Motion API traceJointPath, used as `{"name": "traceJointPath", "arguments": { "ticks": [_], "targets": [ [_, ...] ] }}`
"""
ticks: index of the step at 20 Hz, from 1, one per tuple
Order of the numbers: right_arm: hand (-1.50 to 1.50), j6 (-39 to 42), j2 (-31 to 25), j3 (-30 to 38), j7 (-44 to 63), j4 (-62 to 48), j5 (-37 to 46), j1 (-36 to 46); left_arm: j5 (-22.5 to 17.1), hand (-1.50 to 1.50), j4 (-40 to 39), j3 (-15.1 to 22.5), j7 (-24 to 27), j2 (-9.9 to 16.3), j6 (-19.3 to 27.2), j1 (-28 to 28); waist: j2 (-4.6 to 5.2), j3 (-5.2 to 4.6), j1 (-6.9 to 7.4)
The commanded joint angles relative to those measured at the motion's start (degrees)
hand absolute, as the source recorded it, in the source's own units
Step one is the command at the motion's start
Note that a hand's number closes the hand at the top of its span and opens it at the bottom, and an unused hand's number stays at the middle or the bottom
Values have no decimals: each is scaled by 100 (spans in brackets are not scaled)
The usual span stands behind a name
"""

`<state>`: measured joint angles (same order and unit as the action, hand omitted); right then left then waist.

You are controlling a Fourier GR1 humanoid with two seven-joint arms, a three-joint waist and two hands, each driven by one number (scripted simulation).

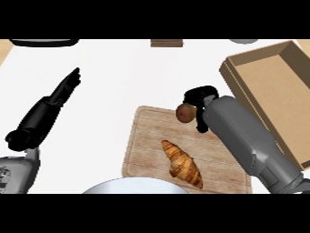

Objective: Pick the pear from the cutting board and place it in the cardboard box

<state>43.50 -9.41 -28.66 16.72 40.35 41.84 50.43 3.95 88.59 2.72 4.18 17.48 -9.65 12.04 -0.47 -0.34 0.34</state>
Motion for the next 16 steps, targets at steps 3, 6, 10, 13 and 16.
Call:
{"name": "traceJointPath", "arguments": {
  "ticks": [3, 6, 10, 13, 16],
  "targets": [
    [150, -1924, 276, 661, 336, -206, 171, 169, 110, 0, 137, 150, -74, -139, 38, 1, 89, 44, 101],
    [150, -3328, 241, 1213, 674, 13, 166, 334, 103, 0, 42, 120, 71, -100, 0, -34, 114, 52, 99],
    [150, -4409, 315, 1194, 467, -183, 548, 498, 34, 0, -126, -21, 82, -32, -81, 99, 113, 38, 118],
    [150, -5063, 173, 1192, 198, -390, 848, 753, 78, 0, -214, -78, -122, -27, -37, 347, 118, 38, 112],
    [150, -5288, 449, 853, 606, -253, 1325, 887, 36, 0, 47, -35, -261, -73, -84, 255, 53, 34, 49]
  ]
}}
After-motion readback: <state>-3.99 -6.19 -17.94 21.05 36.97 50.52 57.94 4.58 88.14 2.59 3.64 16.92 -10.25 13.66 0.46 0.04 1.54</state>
